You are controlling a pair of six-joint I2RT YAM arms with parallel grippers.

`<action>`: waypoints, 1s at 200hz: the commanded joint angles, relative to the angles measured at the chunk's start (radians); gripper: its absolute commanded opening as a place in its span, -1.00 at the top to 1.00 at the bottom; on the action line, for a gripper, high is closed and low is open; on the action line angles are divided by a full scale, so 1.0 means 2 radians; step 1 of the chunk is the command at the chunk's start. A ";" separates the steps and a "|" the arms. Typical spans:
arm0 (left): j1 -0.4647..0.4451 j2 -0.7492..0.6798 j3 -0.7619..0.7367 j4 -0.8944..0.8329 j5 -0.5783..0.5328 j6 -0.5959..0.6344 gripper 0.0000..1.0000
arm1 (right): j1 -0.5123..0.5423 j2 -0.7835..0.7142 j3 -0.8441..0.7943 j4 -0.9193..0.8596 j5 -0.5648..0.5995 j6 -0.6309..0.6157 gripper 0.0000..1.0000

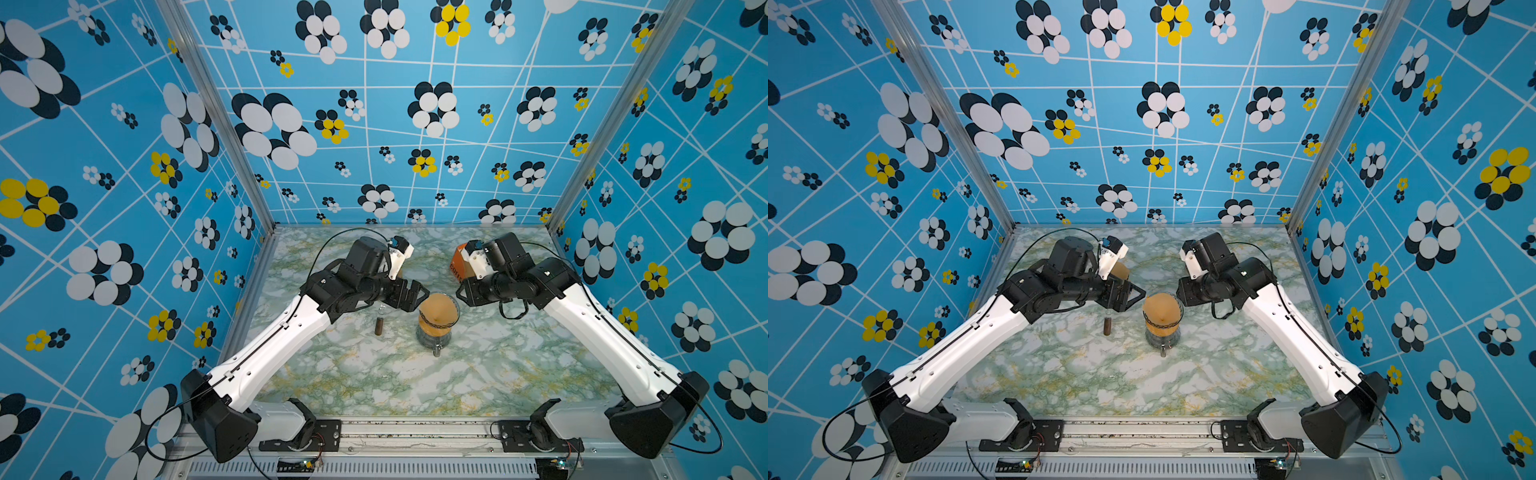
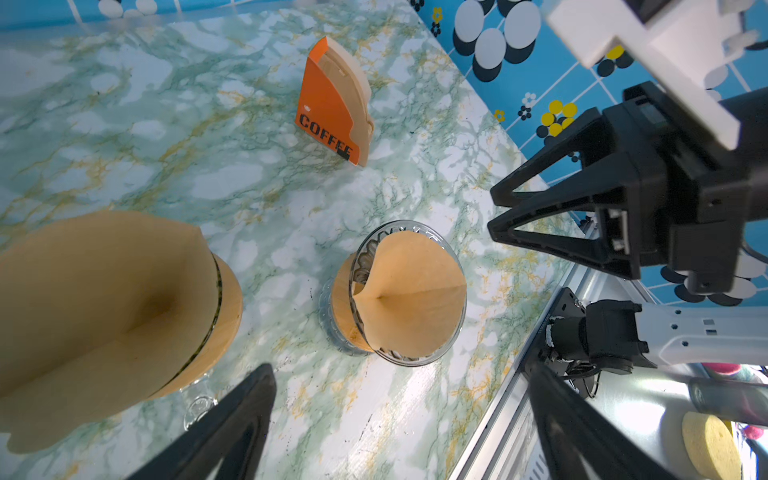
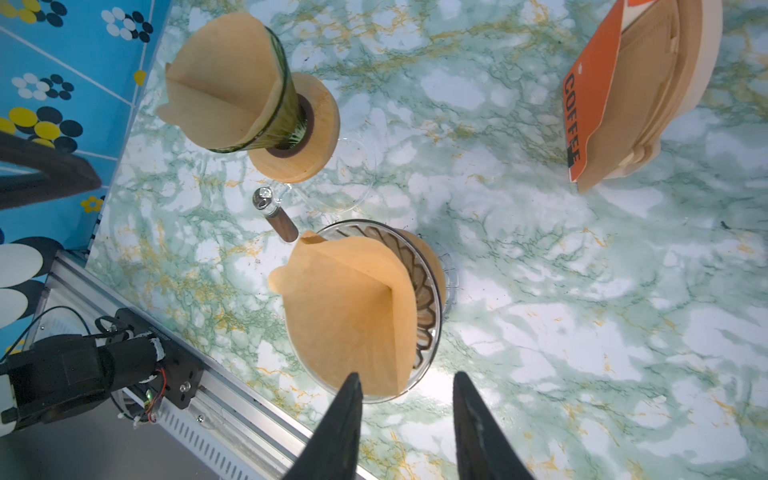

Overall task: Place the coffee filter in the dripper
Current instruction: 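Bring both grippers toward the filter in the glass dripper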

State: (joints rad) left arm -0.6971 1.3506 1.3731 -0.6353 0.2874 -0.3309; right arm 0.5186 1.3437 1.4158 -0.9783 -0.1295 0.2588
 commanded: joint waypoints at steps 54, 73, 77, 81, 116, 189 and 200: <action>-0.031 0.059 0.011 -0.049 -0.075 -0.144 -0.80 | -0.035 0.018 -0.057 0.036 -0.099 -0.035 -0.04; -0.035 0.065 -0.003 -0.034 -0.084 -0.171 -0.75 | -0.036 0.034 -0.053 0.037 -0.093 -0.038 -0.10; -0.035 0.066 -0.006 -0.031 -0.085 -0.177 -0.74 | -0.035 0.038 -0.053 0.039 -0.092 -0.038 -0.11; -0.036 0.068 -0.009 -0.026 -0.086 -0.182 -0.73 | -0.035 0.041 -0.053 0.040 -0.093 -0.038 -0.13; -0.036 0.081 -0.026 0.005 -0.082 -0.216 -0.67 | -0.035 0.071 -0.041 0.050 -0.092 -0.037 -0.37; -0.032 0.132 -0.006 0.007 -0.081 -0.219 -0.53 | -0.034 0.099 -0.038 0.056 -0.100 -0.027 -0.84; -0.029 0.138 -0.002 0.005 -0.082 -0.218 -0.53 | -0.033 0.102 -0.039 0.057 -0.096 -0.025 -0.86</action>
State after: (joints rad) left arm -0.7658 1.5986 1.3373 -0.6239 0.1379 -0.7601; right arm 0.4530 1.5288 1.3155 -0.8772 -0.3164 0.2001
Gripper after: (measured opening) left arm 0.767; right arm 0.918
